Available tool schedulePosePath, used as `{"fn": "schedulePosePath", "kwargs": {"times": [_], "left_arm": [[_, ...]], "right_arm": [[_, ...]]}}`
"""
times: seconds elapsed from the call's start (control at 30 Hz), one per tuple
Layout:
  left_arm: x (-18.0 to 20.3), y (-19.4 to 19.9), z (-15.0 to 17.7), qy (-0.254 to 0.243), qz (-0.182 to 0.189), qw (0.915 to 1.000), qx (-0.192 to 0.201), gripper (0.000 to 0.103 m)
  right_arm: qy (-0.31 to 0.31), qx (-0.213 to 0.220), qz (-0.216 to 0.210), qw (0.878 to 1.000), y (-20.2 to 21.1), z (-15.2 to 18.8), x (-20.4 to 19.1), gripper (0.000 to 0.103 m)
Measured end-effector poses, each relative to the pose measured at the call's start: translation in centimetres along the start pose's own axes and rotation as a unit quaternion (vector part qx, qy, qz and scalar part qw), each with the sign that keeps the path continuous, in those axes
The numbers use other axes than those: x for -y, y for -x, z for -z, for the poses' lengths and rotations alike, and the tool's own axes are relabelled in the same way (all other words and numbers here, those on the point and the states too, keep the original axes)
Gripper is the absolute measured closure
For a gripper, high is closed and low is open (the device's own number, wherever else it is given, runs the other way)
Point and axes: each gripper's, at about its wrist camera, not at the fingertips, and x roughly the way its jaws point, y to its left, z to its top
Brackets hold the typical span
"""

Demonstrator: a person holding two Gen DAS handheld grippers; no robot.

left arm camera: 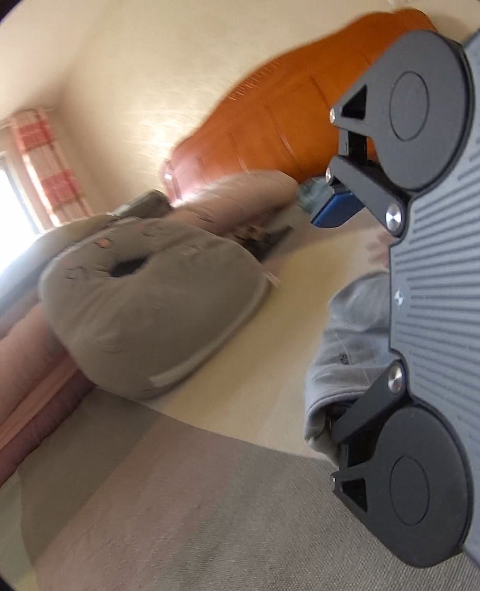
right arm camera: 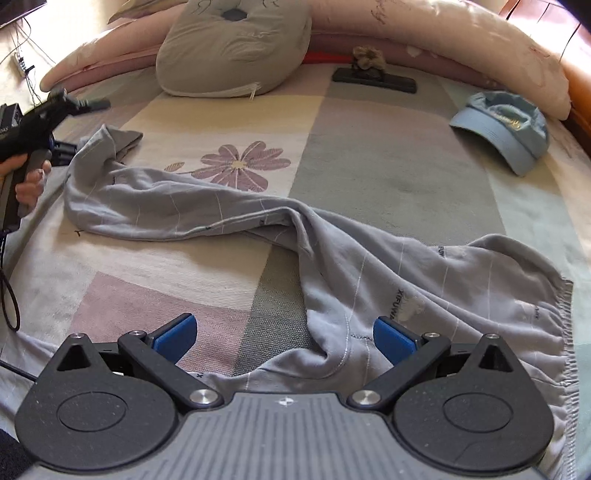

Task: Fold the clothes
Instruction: 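Grasp the grey sleeve cuff with the left gripper, then lift the sleeve with the left gripper and carry it over the garment body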

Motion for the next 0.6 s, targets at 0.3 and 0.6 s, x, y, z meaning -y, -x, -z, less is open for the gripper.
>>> {"fn": "schedulePosePath", "kwargs": {"times": [0.3, 0.6], "left_arm": [[1.6, 3.1, -1.6, 0.013, -0.003, 0.9965, 0.083, 0.020], [3.0, 7.5, -2.7, -0.012, -0.057, 0.9881, 0.142, 0.021]], "right_arm": [[-0.028, 0.007, -0.027, 0.999, -1.2, 0.0, 2.3, 0.000], [-0.040, 0.021, -0.033, 0.998, -1.5, -0.3, 3.7, 0.000]]}}
